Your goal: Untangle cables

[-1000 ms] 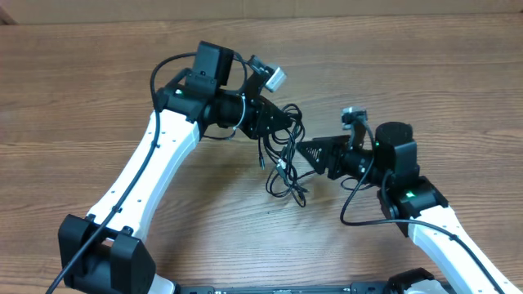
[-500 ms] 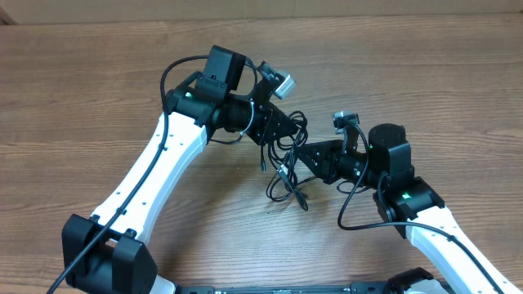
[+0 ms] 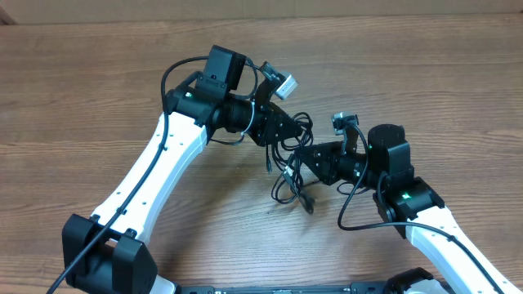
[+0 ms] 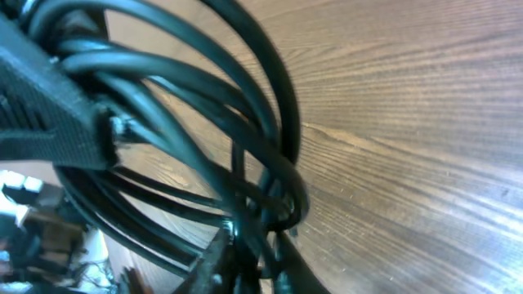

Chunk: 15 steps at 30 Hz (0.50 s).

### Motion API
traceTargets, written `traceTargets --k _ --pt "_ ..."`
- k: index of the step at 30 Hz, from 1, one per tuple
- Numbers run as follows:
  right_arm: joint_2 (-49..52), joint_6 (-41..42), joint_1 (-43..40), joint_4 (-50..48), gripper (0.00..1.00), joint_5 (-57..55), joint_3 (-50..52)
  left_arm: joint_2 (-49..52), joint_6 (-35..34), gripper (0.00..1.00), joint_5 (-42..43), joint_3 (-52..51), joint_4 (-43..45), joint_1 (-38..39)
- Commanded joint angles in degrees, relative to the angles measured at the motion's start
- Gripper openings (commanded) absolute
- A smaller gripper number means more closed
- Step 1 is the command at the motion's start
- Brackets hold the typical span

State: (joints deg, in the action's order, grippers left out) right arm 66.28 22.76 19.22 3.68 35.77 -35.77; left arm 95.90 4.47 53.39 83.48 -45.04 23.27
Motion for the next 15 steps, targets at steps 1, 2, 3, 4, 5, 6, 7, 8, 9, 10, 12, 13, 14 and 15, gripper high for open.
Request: traceTargets --k 1,2,3,4,5,6,7,8,9,10,12,13,14,15 --pt "-0.2 -0.3 0.3 -0.1 0.09 0.3 -1.3 -0.8 0.2 0.04 1.9 1.0 0.3 0.4" --pt "-0.2 -0.3 0.3 -0.1 0.09 0.3 -1.3 -0.8 0.2 0.04 0.7 1.0 0.3 0.4" --pt "-0.2 -0.3 0.3 0.0 0.09 0.3 -1.3 -0.8 0.2 0.04 -1.8 1.0 0.2 0.4" --pt "-0.2 -0.3 0.3 0.2 0.09 0.3 -1.3 -0.8 0.2 0.04 -3.7 1.0 0.2 0.4" --pt "-0.2 -0.3 0.3 0.7 0.06 -0.1 -1.3 -0.8 0.0 0.04 -5.6 1.0 0.2 0.3" --pt "-0.2 -0.3 0.3 1.8 0.04 -1.2 -1.3 -0.8 -0.6 0.04 -7.5 1.0 0.0 0.1" --pt "-0.2 -0.3 0.3 3.1 0.04 -2.8 -1.3 -0.8 -0.9 0.04 -8.7 1.0 0.0 -0.1" --pt "-0.2 -0.3 0.3 4.6 0.04 -4.6 -1.3 -0.8 -1.0 0.04 -9.2 1.0 -0.2 -0.5" --pt "-0.2 0.0 0.3 6.8 0.04 -7.2 -1.3 -0.8 -1.0 0.04 -9.2 1.0 -0.2 -0.9" --pt "-0.2 0.0 0.3 8.5 0.04 -9.0 -1.3 -0.8 -1.1 0.04 -9.2 1.0 -0.2 -1.2" --pt "-0.2 -0.1 0.3 10.9 0.04 -10.8 -1.3 -0.8 -1.1 0.04 -8.8 1.0 -0.4 -1.9" --pt "-0.2 -0.1 0.3 11.3 0.04 -10.8 -1.3 -0.8 -1.1 0.04 -8.8 1.0 -0.5 -2.2" --pt "-0.2 -0.1 0.3 11.5 0.04 -10.8 -1.3 -0.8 -1.1 0.04 -8.9 1.0 -0.6 -2.3" --pt "-0.2 -0.1 0.3 11.6 0.04 -10.8 -1.3 -0.8 -1.0 0.04 -8.9 1.0 -0.8 -2.3"
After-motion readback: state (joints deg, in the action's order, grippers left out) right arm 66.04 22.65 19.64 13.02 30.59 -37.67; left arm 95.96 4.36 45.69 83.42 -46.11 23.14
